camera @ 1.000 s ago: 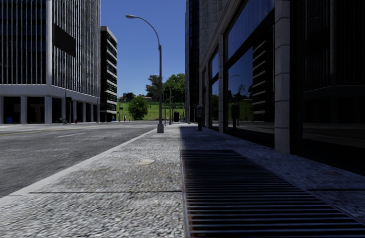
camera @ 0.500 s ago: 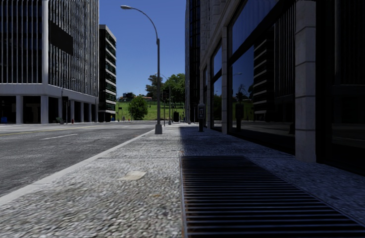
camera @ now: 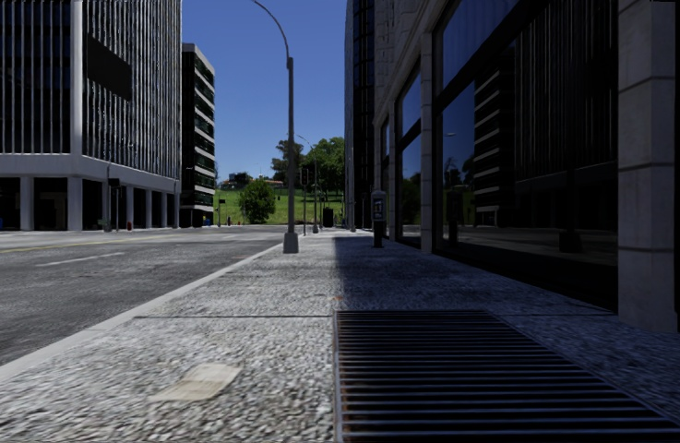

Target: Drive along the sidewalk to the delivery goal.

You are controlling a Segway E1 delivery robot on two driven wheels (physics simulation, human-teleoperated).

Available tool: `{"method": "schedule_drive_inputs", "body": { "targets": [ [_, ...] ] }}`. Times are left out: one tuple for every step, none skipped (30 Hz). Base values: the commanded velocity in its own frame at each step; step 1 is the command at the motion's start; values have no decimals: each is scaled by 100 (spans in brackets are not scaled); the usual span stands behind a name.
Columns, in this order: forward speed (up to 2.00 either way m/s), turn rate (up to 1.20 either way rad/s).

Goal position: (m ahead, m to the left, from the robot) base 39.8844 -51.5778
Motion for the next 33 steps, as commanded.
{"method": "schedule_drive_inputs", "body": {
  "targets": [
    [190, 0],
    [190, 0],
    [190, 0],
    [190, 0],
    [190, 0],
    [190, 0],
    [190, 0],
    [190, 0],
    [190, 0],
    [190, 0],
    [190, 0],
    [190, 0],
    [190, 0],
    [190, 0],
    [190, 0],
    [190, 0],
    [190, 0],
    [190, 0],
    [190, 0],
    [190, 0],
    [190, 0],
    [190, 0],
    [190, 0],
    [190, 0],
    [190, 0],
    [190, 0],
    [190, 0],
    [190, 0],
    [190, 0],
    [190, 0],
    [190, 0],
    [190, 0],
    [190, 0]
  ]
}}
